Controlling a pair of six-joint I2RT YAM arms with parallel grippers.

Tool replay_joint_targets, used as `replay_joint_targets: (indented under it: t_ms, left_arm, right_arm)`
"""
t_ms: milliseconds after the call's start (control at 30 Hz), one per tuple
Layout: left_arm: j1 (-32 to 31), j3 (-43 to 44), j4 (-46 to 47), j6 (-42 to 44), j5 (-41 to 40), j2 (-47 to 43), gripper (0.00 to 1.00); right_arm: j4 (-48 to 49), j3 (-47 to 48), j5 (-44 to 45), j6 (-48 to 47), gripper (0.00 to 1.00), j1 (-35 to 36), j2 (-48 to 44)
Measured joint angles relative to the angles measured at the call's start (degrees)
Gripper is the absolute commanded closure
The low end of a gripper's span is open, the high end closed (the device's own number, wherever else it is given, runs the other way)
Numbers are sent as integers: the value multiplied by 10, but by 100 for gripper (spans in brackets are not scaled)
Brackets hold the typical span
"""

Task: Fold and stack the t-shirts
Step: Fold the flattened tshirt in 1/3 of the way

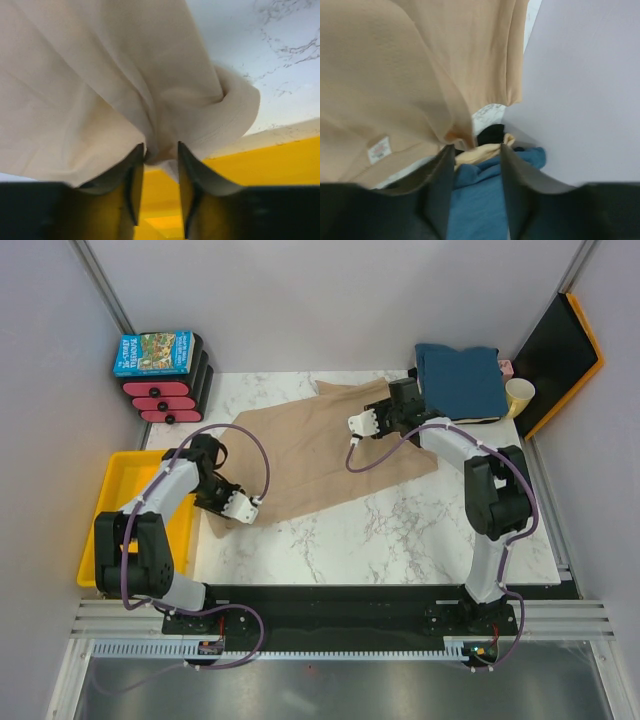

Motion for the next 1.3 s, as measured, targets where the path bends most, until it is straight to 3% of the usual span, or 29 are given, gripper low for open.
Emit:
replay_joint_targets:
  t_ms: [67, 200, 300, 467, 500, 533, 600, 633, 733, 967, 1033, 1167, 1200, 1300]
  left_arm:
    - [-2, 2, 3, 1, -2, 2, 32]
    - [-5, 10, 9, 3, -12, 5, 28]
    - [-7, 27, 16, 3, -16, 6, 27]
    - [-15, 77, 31, -13, -16, 4, 27]
    - [-17, 81, 36, -17, -15, 0, 26]
    - [-20, 81, 39, -19, -15, -6, 26]
    - [-28, 79, 38, -21, -12, -26, 27]
    - [-32, 77, 36, -21, -10, -39, 28]
    - [-39, 64, 18, -20, 0, -78, 31]
    - [-49, 2, -50, -6, 12, -114, 58]
    - [-56, -17, -64, -3, 16, -114, 74]
    - [-71, -29, -79, -4, 20, -95, 88]
    - [-74, -29, -78, -7, 19, -85, 98]
    - [-80, -28, -77, -19, 15, -53, 98]
  right_arm:
    - [4, 0, 11, 3, 35, 2, 1]
    - [14, 0, 33, 16, 31, 4, 1]
    - [17, 1, 54, 36, 23, 5, 1]
    - [16, 4, 100, 72, 26, 2, -3]
    - [12, 7, 110, 79, 31, 1, -4]
    - [3, 10, 118, 88, 57, -1, -6]
    - [-22, 21, 127, 99, 91, -6, -10]
    - [-52, 34, 127, 111, 100, -10, -11]
    - [-141, 68, 115, 142, 100, -25, -15]
    - [-291, 61, 60, 178, 100, -46, -40]
    - [-315, 54, 41, 187, 100, -45, -40]
    - [-348, 51, 13, 200, 100, -42, -37]
    - [-353, 51, 7, 202, 100, -42, -36]
    - [-367, 55, -9, 209, 100, -42, -24]
